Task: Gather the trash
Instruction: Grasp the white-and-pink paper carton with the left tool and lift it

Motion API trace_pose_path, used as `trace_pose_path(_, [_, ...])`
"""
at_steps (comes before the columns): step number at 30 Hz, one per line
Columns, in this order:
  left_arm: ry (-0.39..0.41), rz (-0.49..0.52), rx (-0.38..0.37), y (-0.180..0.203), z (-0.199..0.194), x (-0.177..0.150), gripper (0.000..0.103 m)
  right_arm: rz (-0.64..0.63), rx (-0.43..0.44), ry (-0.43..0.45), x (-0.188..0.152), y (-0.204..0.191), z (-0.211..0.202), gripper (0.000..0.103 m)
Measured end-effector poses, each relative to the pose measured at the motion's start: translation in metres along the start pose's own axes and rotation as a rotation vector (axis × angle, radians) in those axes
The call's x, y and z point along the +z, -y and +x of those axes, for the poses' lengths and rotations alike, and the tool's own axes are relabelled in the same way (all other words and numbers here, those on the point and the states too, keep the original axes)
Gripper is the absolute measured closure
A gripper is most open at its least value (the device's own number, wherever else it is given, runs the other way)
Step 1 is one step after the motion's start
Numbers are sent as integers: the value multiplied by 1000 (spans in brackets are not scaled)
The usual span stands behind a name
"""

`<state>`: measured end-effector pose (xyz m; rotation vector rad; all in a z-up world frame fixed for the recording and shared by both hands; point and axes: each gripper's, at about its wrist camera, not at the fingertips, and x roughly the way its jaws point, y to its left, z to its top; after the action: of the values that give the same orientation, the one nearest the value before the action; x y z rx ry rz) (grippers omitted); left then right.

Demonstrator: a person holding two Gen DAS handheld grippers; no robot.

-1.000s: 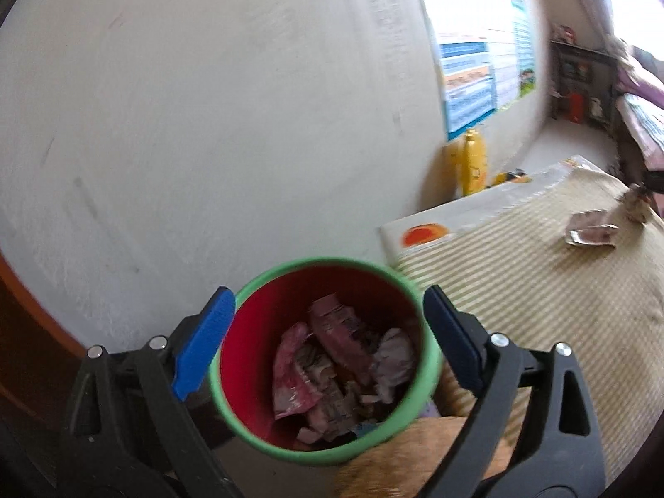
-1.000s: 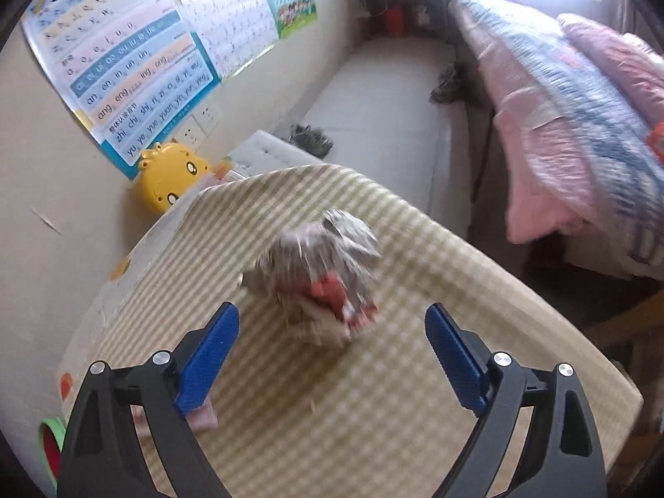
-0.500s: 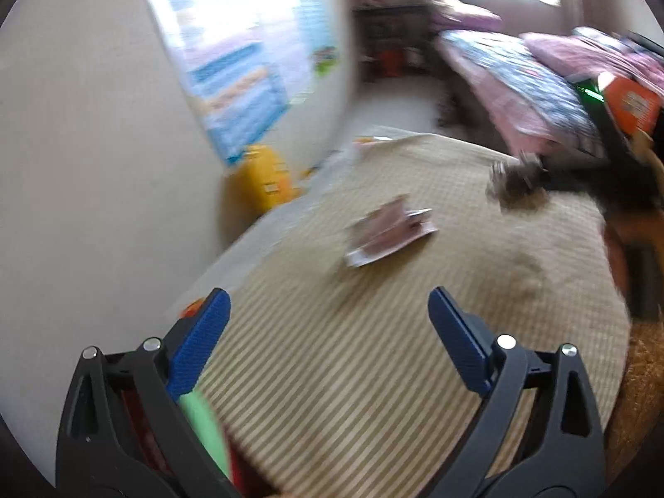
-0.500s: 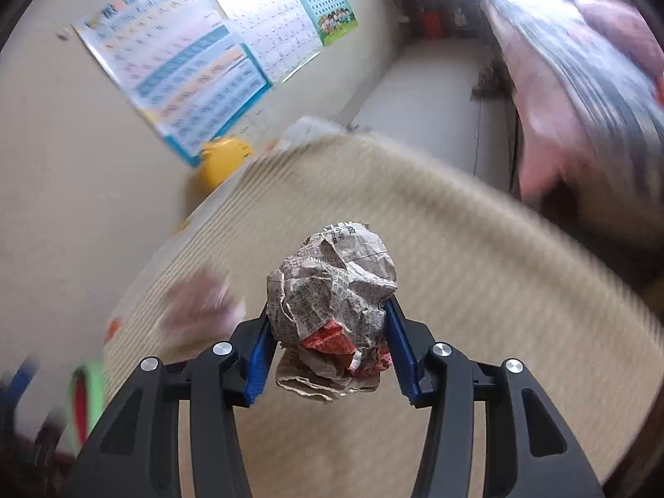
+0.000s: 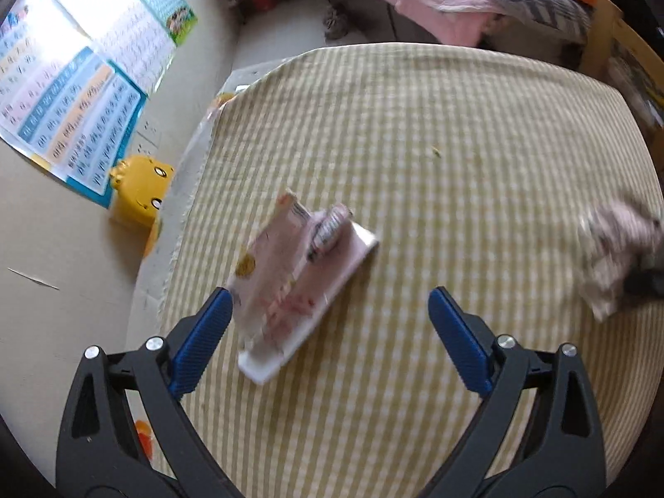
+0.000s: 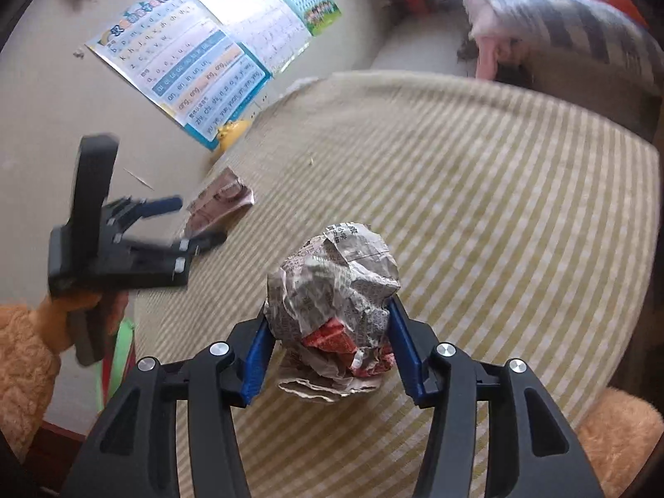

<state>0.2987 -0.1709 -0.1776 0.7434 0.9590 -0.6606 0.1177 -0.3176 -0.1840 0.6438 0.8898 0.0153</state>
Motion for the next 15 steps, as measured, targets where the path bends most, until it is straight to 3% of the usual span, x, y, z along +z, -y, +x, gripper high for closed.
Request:
trace_pose_path(7, [-135, -134, -107, -24, 34, 24, 11, 36, 39, -11, 1, 13, -4, 51])
trace_pose_path(10, [-140, -207, -129, -35, 39, 27, 12, 56, 56, -28, 1, 19, -3, 51])
trace_pose_path(11, [-138, -226, -129, -38, 39, 27, 17, 56, 58, -29, 0, 21, -5, 51])
trace_pose_path(14, [-132, -266, -92, -49, 36, 23, 48, 56, 60, -30, 1, 20, -6, 51])
trace_pose_path(15, [-135, -288, -107, -53, 34, 19, 73, 57, 60, -29, 1, 20, -6, 51])
